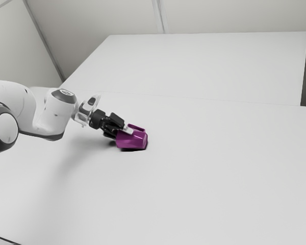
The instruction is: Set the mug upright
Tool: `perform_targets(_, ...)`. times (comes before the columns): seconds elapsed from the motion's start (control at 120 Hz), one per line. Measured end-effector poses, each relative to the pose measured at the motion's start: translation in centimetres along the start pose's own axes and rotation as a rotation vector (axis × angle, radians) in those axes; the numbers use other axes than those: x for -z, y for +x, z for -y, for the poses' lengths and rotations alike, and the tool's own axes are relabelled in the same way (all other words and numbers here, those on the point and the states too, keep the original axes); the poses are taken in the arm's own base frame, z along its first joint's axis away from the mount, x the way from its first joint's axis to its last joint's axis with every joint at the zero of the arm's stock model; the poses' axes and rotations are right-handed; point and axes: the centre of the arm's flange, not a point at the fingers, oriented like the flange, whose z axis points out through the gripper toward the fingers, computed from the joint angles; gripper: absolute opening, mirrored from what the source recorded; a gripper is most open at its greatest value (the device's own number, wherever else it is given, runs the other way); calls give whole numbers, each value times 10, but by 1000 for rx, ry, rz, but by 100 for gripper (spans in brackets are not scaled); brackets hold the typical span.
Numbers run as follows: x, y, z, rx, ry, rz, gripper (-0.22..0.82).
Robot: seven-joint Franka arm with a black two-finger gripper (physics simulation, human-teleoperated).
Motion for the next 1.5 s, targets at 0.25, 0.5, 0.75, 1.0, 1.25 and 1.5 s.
perform_targets(0.25, 1, 0, -5, -19, -16, 6, -9)
perform_targets(0.5, 5, 2, -22, -61, 6, 21, -15)
perform_targets(0.75, 21, -2, -101, -277, 300, 179, -17)
perform_targets(1.0, 8, -39, -127, -402, 632, 343, -17)
perform_targets(1.25, -15, -47, -125, -456, 804, 392, -17)
perform_targets(1.5, -30, -49, -122, -462, 870, 398, -18)
